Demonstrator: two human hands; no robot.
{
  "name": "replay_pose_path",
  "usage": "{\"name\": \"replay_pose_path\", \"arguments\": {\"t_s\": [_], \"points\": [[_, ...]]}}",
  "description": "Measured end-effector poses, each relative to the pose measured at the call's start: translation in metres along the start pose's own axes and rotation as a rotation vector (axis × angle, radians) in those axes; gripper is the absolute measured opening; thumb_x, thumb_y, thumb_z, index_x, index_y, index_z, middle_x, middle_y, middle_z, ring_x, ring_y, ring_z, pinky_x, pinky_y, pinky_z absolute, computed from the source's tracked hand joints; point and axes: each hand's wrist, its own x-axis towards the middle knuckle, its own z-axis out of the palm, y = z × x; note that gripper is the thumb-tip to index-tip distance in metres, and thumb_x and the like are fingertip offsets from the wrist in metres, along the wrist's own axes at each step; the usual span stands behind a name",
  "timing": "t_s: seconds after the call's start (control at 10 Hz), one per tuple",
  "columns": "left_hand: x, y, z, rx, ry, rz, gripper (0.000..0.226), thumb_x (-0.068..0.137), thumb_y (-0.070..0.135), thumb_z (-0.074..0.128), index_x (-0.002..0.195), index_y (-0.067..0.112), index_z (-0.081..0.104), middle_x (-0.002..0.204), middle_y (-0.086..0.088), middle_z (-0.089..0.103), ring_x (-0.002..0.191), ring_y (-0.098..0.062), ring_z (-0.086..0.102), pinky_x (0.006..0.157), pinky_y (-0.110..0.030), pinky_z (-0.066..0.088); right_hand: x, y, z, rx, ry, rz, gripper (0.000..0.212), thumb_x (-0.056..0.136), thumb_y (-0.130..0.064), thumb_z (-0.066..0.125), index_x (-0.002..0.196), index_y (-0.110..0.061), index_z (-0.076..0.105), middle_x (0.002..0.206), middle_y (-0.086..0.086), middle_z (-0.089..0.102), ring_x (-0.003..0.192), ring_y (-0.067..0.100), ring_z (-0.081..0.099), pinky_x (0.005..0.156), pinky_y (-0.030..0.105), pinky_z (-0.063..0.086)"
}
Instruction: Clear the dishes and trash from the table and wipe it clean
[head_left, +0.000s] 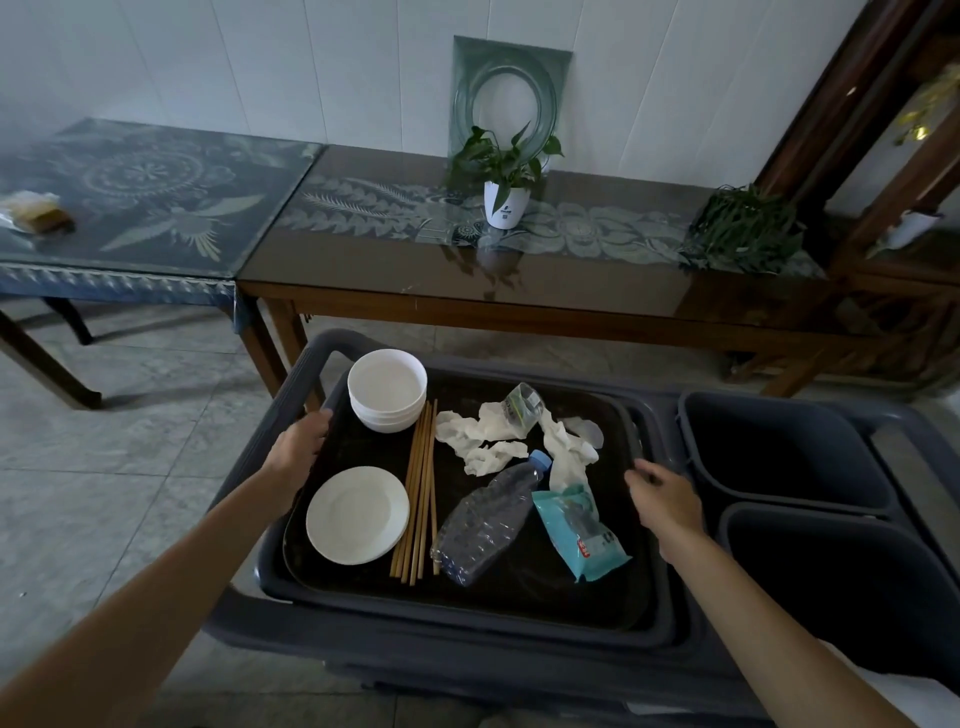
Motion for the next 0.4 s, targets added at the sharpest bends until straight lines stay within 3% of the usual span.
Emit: {"name": "replay_pose_path", "arguments": {"t_s": [0.1,0.2,0.4], "points": [[-0.009,0.007,-0.004,-0.099,-0.109,-0.051,0.068,0.1,0.059,0.035,0.152,0.016,0.043,0.161,-0.012,0.035,0.149,-0.033,0.029,0.123,-0.047,0.017,-0.004,-0.006,-0.005,0.171,-0.041,0.132,0.051,0.096,-0.055,0.052,0.134,-0.023,0.063,0.132,0.008,0.065,0.113,0.029,0.064,0.1,0.051,0.054],[-0.015,0.01,-0.009,-0.051,-0.154,-0.046,0.076,0.098,0.068,0.027,0.156,0.019,0.037,0.164,-0.014,0.028,0.152,-0.034,0.024,0.124,-0.052,0.014,-0.013,-0.018,-0.012,0.279,-0.118,0.163,0.058,0.103,-0.056,0.044,0.149,-0.021,0.05,0.136,0.012,0.064,0.124,0.034,0.06,0.103,0.053,0.05],[-0.041,0.017,-0.018,0.005,-0.178,0.02,0.075,0.097,0.071,0.031,0.158,0.027,0.03,0.165,-0.01,0.028,0.15,-0.035,0.027,0.117,-0.061,0.025,-0.035,-0.024,-0.018,0.318,-0.095,0.084,0.061,0.103,-0.064,0.036,0.154,-0.031,0.043,0.144,0.01,0.059,0.13,0.033,0.057,0.096,0.052,0.05]]}}
